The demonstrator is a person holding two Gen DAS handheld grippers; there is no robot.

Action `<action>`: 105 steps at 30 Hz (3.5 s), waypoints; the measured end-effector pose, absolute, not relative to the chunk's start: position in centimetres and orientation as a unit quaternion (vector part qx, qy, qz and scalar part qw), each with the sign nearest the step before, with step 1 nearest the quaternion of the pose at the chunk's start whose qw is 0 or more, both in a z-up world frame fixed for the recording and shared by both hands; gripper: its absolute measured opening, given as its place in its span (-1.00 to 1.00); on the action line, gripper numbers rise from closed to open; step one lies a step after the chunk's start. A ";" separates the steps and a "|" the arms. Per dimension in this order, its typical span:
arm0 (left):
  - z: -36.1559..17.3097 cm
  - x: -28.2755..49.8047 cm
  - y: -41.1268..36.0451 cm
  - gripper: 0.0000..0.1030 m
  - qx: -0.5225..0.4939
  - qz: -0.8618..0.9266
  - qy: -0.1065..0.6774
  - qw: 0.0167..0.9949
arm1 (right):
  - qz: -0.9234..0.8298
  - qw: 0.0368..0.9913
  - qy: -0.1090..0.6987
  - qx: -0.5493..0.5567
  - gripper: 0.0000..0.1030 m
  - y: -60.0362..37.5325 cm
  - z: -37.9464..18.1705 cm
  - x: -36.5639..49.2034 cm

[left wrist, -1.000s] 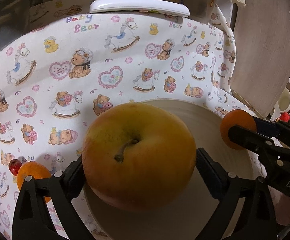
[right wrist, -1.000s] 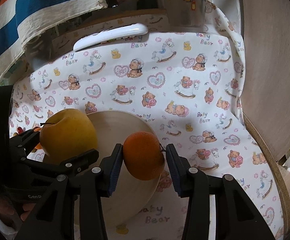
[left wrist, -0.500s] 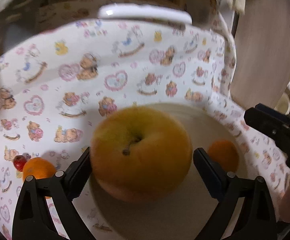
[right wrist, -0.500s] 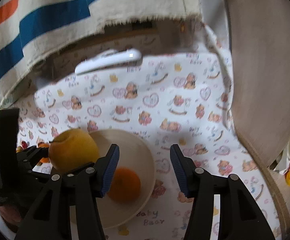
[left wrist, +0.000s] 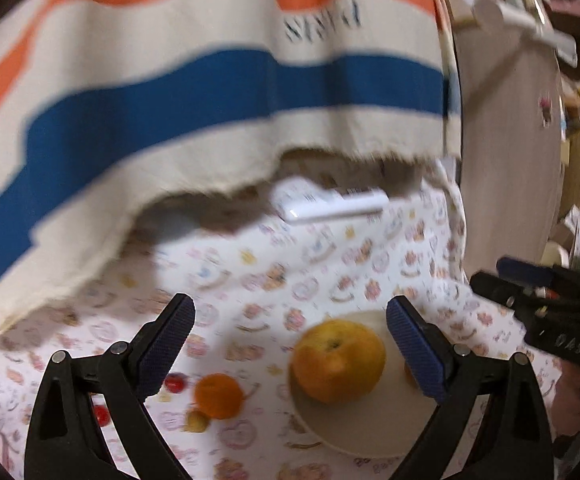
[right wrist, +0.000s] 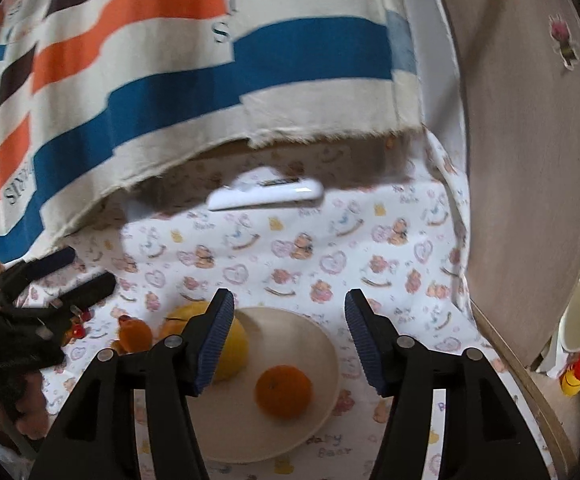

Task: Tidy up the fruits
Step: 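Withdraw both tools up and away from the plate, then move the right tool to the second orange and close on it, then lift the orange with the right tool while the left tool approaches the small yellow tomatoes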

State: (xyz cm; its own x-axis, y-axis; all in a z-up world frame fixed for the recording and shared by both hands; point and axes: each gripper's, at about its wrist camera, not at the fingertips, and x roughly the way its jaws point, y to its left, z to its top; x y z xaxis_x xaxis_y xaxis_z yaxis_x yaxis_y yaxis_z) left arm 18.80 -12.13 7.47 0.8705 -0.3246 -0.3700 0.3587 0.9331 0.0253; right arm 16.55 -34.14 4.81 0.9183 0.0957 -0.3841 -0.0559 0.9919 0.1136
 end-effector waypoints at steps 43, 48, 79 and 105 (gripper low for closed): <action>5.7 15.2 6.5 0.99 -0.048 -0.016 0.155 0.987 | 0.040 0.993 0.108 -0.009 0.69 -25.8 5.1 14.2; 3.7 17.1 7.3 0.99 -0.041 0.012 0.183 0.982 | 0.061 0.991 0.116 -0.007 0.69 -23.3 5.7 14.9; 1.6 20.0 11.4 0.99 -0.099 0.057 0.250 0.961 | 0.122 0.914 0.385 -0.027 0.39 -11.0 -2.2 28.6; 1.4 20.2 11.1 0.99 -0.100 0.048 0.266 0.958 | 0.125 0.913 0.388 -0.012 -0.02 -11.7 -4.4 28.9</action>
